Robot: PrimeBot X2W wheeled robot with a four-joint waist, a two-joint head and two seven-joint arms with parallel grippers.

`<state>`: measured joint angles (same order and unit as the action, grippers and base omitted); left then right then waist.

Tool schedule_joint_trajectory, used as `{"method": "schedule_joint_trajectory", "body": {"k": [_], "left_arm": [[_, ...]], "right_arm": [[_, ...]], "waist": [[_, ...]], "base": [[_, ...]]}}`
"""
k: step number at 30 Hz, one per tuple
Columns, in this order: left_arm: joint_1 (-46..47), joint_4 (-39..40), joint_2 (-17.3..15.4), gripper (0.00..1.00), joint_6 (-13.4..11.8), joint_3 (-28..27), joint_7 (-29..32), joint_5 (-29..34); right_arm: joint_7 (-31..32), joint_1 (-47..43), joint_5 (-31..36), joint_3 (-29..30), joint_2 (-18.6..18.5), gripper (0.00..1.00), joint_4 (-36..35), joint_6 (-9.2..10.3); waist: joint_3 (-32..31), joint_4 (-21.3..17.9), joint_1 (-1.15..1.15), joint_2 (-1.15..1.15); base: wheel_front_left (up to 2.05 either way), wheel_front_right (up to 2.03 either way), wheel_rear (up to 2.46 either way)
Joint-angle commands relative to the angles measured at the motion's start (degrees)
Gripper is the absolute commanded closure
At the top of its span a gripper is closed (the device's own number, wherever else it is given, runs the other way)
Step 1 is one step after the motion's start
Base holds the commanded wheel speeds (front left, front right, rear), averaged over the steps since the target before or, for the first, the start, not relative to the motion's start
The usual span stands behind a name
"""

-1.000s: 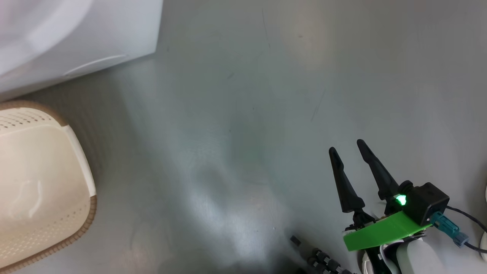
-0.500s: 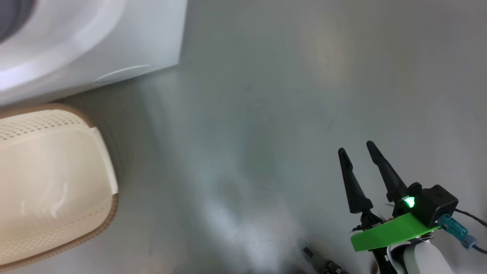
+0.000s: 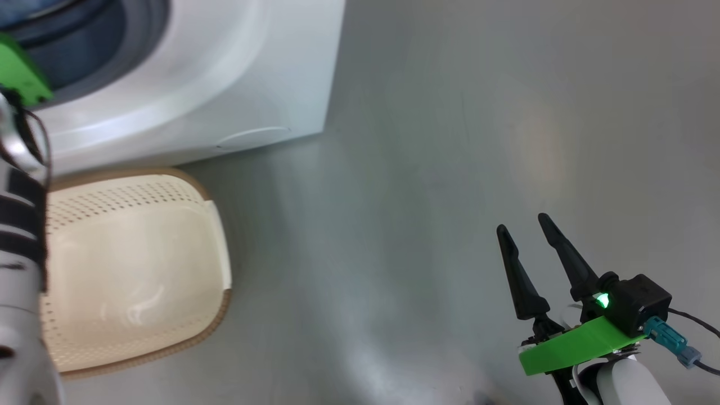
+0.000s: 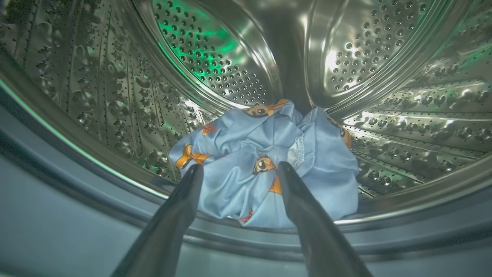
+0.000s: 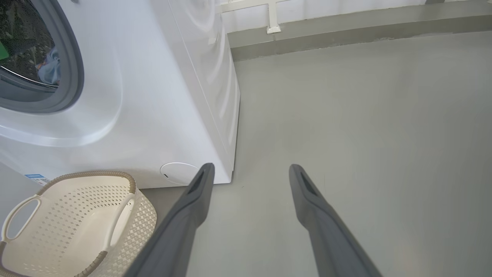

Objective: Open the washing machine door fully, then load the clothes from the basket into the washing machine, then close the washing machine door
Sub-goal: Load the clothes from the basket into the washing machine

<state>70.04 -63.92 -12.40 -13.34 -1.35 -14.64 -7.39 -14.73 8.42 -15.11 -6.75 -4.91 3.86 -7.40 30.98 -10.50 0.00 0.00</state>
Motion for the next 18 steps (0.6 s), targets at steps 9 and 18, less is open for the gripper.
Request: {"method": "schedule_joint_trajectory", "body": {"k": [9, 18], "left_arm": [[-10.6, 9.7, 2.9, 0.00, 2.0, 0.4, -0.4, -0.6], [-24.3, 20.8, 6.9, 0.00, 3.7, 0.6, -0.4, -1.0]], "right_arm": [[-0.3, -0.3, 0.1, -0.3, -0.6, 0.00, -0.1, -0.09], [-0.3, -2.4, 0.6, 1.6, -0.2, 0.00, 0.4, -0.09]], "waist": [[-6.3, 5.0, 0.00, 0.00], [-11.7, 7.2, 0.00, 0.00]], "base": [[0.00, 0.00, 0.00], [0.00, 0.00, 0.00]]}}
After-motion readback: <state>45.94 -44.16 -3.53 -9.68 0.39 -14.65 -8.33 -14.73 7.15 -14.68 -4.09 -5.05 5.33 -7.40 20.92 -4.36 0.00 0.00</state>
